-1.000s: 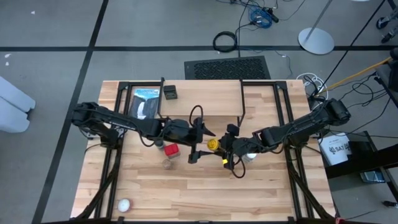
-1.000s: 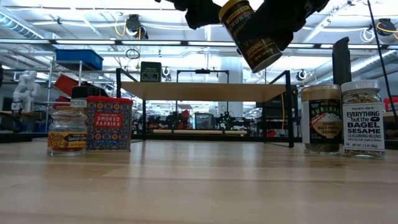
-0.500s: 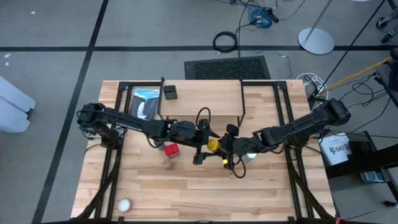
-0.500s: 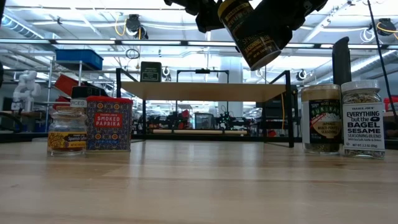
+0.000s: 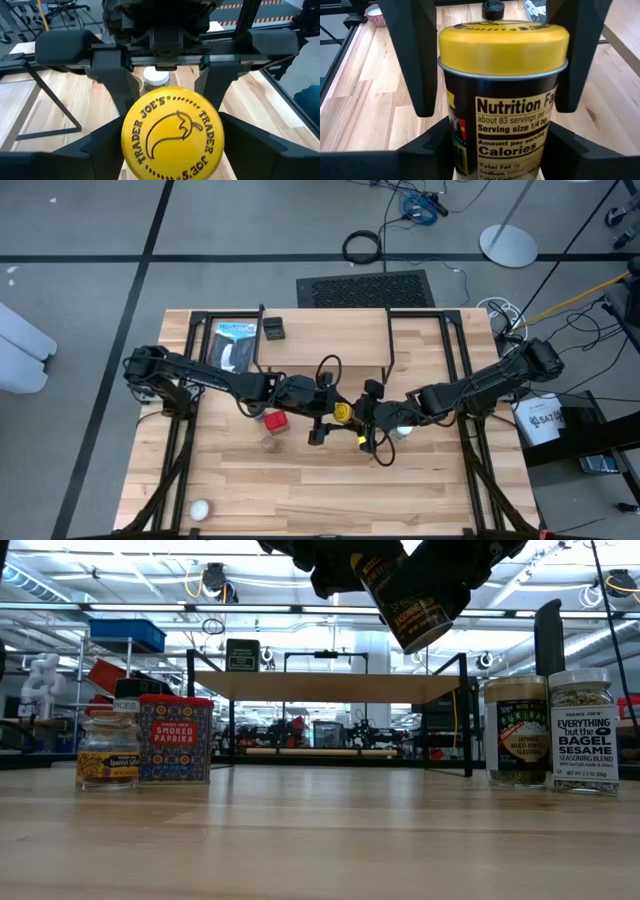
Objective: Shelf spices
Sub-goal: Remove the yellow seasoning bottle from the shelf
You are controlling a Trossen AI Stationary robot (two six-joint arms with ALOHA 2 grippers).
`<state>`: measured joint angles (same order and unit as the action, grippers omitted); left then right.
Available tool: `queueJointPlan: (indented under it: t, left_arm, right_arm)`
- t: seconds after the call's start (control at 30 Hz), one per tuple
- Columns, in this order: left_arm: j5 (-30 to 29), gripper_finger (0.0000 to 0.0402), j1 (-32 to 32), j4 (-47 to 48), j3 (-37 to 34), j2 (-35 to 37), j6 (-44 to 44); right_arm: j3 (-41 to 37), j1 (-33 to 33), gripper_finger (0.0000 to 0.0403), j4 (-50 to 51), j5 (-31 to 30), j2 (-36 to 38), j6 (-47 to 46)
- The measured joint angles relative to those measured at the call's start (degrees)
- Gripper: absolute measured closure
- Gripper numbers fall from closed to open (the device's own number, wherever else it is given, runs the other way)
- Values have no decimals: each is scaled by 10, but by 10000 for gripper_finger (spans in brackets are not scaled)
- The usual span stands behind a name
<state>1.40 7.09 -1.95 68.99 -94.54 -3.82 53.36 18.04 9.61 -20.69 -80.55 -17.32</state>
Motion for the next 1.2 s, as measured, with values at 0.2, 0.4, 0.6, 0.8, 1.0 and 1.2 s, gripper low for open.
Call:
queueJointPlan:
  t: [0.2,0.4,0.6,0.8,1.0,1.2]
  left_arm:
    - [1,104,1,1,6,0,0]
    - [13,104,1,23,23,0,-7]
    - [13,105,1,45,28,0,-15]
    - [13,122,1,46,28,0,-15]
    - [13,154,0,46,28,0,-15]
    - [13,156,1,46,28,0,-15]
  right_arm:
    - [0,0,197,1,0,0,0]
    - [0,0,197,1,0,0,0]
    - [0,0,197,2,1,0,0]
    - [0,0,197,1,1,0,0]
    - [0,1,197,1,2,0,1]
    - [0,1,197,1,2,0,1]
